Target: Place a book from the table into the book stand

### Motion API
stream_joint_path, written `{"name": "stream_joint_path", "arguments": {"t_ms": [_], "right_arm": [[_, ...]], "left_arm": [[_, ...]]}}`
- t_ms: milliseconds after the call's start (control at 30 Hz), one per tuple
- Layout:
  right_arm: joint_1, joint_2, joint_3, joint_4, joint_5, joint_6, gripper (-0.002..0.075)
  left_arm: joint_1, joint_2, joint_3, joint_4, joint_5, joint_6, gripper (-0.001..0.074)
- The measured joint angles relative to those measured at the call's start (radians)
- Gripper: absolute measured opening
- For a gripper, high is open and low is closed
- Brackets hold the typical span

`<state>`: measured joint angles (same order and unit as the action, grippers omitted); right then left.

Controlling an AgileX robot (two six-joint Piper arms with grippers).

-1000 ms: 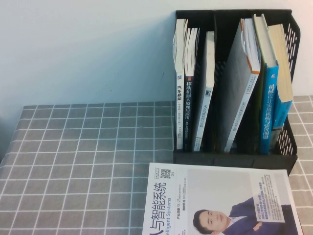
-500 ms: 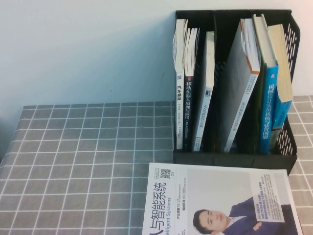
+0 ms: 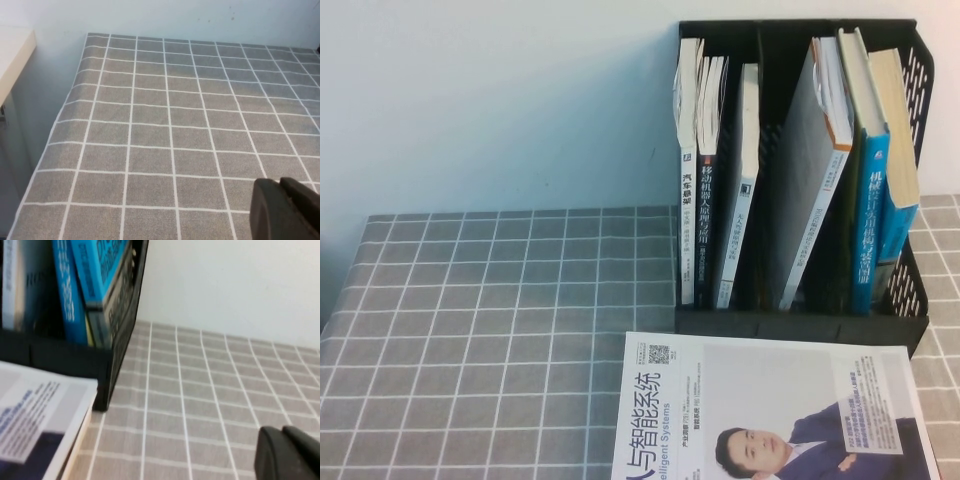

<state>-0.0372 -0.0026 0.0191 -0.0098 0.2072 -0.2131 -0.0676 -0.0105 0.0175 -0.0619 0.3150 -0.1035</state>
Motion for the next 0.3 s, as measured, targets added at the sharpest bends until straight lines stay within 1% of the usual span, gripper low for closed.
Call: {"name": "stream_joint_path", "arguments": {"t_ms": [100, 300], "right_arm": [[-0.004, -0.005, 0.007, 0.0, 0.109, 0.0, -0.0003], [-0.004, -0.01, 0.007, 0.0, 0.129, 0.0, -0.0003]], "left_arm": [[0.0, -0.002, 0.0, 0.0, 0.0, 0.0, -0.0003], [0.0, -0.002, 0.0, 0.0, 0.002, 0.001, -0.0003]]}}
